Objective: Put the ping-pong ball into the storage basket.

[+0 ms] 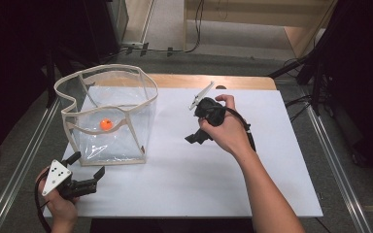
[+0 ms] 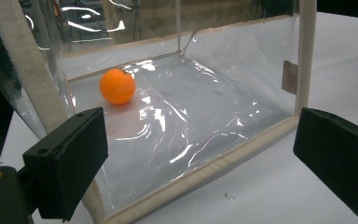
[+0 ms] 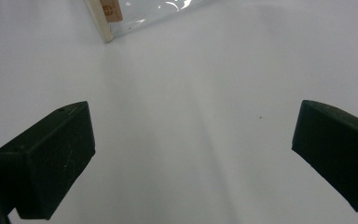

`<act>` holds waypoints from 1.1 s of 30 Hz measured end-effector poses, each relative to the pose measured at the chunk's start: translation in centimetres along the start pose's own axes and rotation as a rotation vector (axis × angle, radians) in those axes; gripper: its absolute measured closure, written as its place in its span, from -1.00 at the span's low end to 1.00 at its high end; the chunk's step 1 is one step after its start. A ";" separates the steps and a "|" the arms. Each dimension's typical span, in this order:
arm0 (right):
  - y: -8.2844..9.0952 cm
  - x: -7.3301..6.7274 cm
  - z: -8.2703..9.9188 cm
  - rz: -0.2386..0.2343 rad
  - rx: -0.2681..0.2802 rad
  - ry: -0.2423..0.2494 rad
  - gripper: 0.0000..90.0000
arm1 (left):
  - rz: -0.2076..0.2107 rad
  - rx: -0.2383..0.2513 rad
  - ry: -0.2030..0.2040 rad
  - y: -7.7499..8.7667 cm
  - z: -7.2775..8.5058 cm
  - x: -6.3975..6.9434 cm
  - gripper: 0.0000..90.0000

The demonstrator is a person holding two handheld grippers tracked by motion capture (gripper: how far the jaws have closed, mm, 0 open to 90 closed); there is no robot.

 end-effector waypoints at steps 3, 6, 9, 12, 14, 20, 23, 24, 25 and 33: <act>0.2 -0.1 0.8 0.004 0.005 -0.014 -1.00 | 0.001 0.000 0.000 0.0 0.0 0.0 -0.92; 0.3 0.0 1.4 0.004 0.024 -0.004 -1.00 | 0.000 0.000 0.000 0.0 0.0 0.0 -0.92; 0.3 0.0 2.1 0.005 0.028 -0.016 -1.00 | 0.000 -0.001 -0.001 0.0 0.0 0.0 -0.92; 0.3 0.0 2.6 0.000 0.048 -0.025 -1.00 | 0.000 -0.002 -0.001 0.0 0.0 0.0 -0.92; 0.2 -0.1 2.9 -0.003 0.054 -0.024 -1.00 | 0.000 -0.001 -0.001 0.0 0.0 0.0 -0.92; 0.2 0.0 4.0 0.007 0.069 -0.039 -1.00 | 0.000 -0.001 -0.001 0.0 0.0 0.0 -0.92; 0.4 0.0 4.6 0.013 0.075 -0.041 -1.00 | -0.002 -0.002 -0.001 0.0 0.0 0.0 -0.92; 0.5 0.0 4.8 0.013 0.081 -0.050 -1.00 | -0.001 0.000 -0.001 0.0 0.0 0.0 -0.92; 0.5 0.0 5.0 0.012 0.083 -0.049 -1.00 | -0.001 0.000 -0.001 0.0 0.0 0.0 -0.92; 0.7 0.2 6.8 0.026 0.103 -0.075 -1.00 | -0.001 -0.001 -0.001 0.0 0.0 0.0 -0.92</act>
Point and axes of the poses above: each handheld gripper's, and its own axes: y roughly backward along the jaws, z roughly out of its underside, x roughly to its right, the point moved 7 cm from there along -y, roughly forward along the jaws, and after that the axes turned 10 degrees about x, right-handed, at the moved point
